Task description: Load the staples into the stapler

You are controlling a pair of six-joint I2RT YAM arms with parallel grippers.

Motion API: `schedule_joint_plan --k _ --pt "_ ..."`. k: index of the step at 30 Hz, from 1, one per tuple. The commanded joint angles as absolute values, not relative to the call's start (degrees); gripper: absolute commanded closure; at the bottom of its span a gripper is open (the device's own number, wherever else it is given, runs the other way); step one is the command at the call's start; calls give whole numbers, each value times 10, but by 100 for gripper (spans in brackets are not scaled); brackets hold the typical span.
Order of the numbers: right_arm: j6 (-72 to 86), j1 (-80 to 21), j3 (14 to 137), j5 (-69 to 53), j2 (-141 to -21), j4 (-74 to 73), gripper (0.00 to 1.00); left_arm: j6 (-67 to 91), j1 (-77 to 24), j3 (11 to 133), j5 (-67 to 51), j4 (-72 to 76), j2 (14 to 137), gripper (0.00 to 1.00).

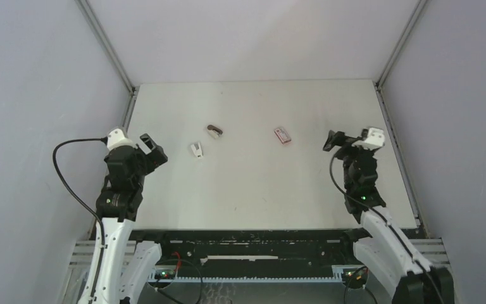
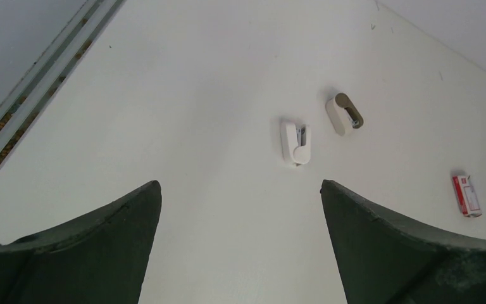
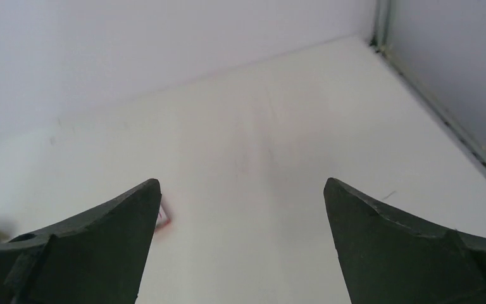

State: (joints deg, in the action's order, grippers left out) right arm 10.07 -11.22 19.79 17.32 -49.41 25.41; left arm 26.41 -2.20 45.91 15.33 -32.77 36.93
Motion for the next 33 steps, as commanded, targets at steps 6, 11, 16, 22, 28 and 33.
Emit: schedule_joint_plan --k 6,11,16,22,28,33 --pt "239 -31 178 130 -383 107 0 179 -21 498 83 -363 376 0" --pt "238 -41 199 48 -420 84 5 148 -20 497 77 -367 365 0" --pt "209 -92 254 13 -466 12 8 130 -21 462 51 -346 327 0" --pt "144 -159 414 35 -619 -119 12 132 -21 452 40 -338 288 0" --pt "92 -199 559 46 -802 -181 16 108 -21 449 -26 -329 270 0" --pt "65 -209 671 36 -932 -210 20 134 -21 454 -25 -311 241 0"
